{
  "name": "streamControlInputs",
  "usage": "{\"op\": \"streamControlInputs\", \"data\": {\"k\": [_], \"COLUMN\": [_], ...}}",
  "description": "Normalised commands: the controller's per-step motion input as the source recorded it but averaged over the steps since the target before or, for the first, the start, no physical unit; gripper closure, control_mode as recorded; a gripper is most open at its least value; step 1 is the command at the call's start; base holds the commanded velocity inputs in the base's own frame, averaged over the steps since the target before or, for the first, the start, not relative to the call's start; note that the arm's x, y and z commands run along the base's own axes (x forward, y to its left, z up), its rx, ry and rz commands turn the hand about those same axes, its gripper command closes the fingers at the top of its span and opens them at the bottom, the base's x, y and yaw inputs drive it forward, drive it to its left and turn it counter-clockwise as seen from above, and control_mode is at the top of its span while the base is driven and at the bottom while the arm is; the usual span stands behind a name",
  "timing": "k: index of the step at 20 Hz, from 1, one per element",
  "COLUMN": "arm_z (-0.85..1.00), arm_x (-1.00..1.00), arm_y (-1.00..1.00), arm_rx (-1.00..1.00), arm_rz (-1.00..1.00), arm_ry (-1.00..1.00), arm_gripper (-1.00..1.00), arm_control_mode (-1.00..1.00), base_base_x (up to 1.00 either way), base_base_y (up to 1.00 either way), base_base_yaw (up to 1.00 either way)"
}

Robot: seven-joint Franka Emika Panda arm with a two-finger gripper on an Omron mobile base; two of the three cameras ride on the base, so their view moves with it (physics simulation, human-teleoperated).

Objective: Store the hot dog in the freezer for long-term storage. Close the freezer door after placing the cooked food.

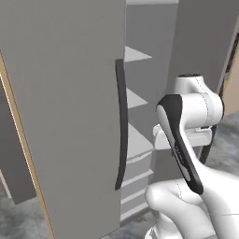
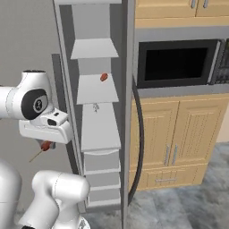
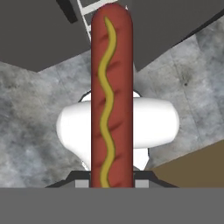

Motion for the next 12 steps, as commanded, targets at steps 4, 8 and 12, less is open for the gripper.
{"op": "streamControlInputs", "data": {"k": [4,8,12], "arm_z": [0.00,0.00,0.00], "arm_x": [0.00,0.00,0.00], "arm_y": [0.00,0.00,0.00], "arm_rx": [0.00,0.00,0.00], "arm_rz": [0.00,0.00,0.00], "arm_ry": [0.00,0.00,0.00], "arm_gripper": [1.00,1.00,1.00], "arm_control_mode": [1.00,1.00,1.00], "base_base_x": [0.33,0.15,0.25], "base_base_y": [-0.14,-0.20,-0.26], "base_base_yaw": [0.25,0.16,0.05]}}
